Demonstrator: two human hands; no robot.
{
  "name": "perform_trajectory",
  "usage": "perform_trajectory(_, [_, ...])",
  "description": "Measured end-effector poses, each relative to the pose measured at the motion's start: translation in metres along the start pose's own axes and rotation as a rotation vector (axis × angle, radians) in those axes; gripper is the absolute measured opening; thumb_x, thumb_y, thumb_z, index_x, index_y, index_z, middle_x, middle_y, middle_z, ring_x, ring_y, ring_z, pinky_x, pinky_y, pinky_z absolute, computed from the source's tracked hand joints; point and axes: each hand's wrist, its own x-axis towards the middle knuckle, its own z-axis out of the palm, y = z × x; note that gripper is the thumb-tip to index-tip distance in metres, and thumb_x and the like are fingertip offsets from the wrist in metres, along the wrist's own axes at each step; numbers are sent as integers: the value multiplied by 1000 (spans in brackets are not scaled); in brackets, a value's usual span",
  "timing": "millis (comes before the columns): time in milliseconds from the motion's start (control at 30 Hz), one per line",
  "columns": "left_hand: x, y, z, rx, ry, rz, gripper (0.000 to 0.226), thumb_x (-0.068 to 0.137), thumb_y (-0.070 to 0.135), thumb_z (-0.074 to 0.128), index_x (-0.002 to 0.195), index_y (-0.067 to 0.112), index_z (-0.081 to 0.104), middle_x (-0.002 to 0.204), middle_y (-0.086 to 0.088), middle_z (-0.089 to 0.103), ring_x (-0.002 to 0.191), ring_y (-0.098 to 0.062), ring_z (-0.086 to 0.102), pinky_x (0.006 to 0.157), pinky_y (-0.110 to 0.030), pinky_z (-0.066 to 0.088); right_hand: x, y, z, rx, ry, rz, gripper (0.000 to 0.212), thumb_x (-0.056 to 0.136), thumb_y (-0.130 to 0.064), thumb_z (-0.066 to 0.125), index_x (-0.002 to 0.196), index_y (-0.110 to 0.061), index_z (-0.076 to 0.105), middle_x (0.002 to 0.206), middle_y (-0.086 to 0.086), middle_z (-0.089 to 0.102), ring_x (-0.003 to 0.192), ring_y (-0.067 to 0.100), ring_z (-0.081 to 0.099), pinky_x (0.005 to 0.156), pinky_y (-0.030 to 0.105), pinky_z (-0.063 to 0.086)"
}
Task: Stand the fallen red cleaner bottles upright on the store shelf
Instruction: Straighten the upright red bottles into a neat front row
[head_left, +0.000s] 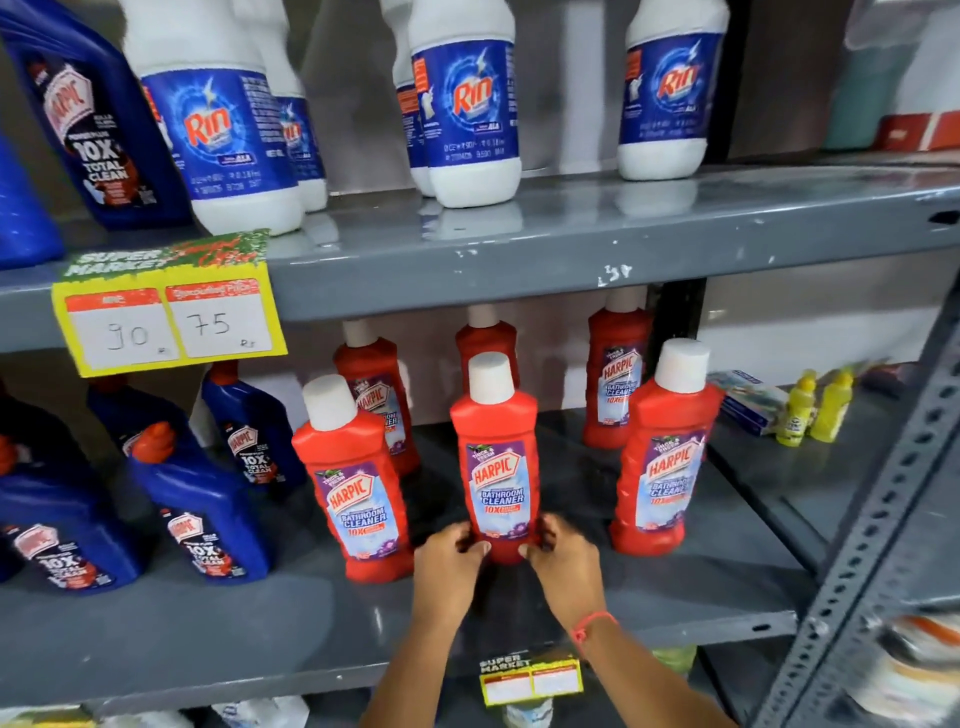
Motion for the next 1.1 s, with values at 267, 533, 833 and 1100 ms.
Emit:
perform_trajectory(267, [-5, 8, 12, -37, 44, -56, 28, 81, 12, 63, 108, 7, 63, 112, -10, 69, 104, -21, 63, 87, -24, 44, 9, 5, -7, -11, -29, -21, 28, 74, 1, 65, 101, -3, 61, 108, 14, 69, 101, 28, 64, 91, 39, 51])
perform_trajectory(533, [-9, 19, 25, -28, 66, -78, 30, 81, 13, 63, 110, 7, 62, 115, -10, 68, 107, -23, 62, 95, -33, 46, 19, 9, -24, -60, -104, -21, 30, 76, -2, 65, 105, -4, 58, 113, 14, 67, 107, 28, 60, 98, 43, 47])
perform_trajectory(833, [-46, 30, 47, -50, 140, -126, 11, 79, 18, 64, 71, 13, 67, 79, -10, 74, 78, -25, 65, 67, -29, 42, -3, 32, -91, 104, 88, -118, 40, 73, 15, 57, 71, -25, 61, 72, 2, 61, 66, 18, 58, 66, 31, 47])
perform_trajectory(1100, [-45, 85, 103, -102, -121, 93, 30, 75, 9, 68, 105, 9, 67, 109, -10, 71, 94, -6, 61, 73, -8, 37, 16, 57, -136, 123, 110, 127, 57, 72, 4, 69, 124, -3, 47, 125, 15, 55, 114, 29, 53, 101, 41, 42])
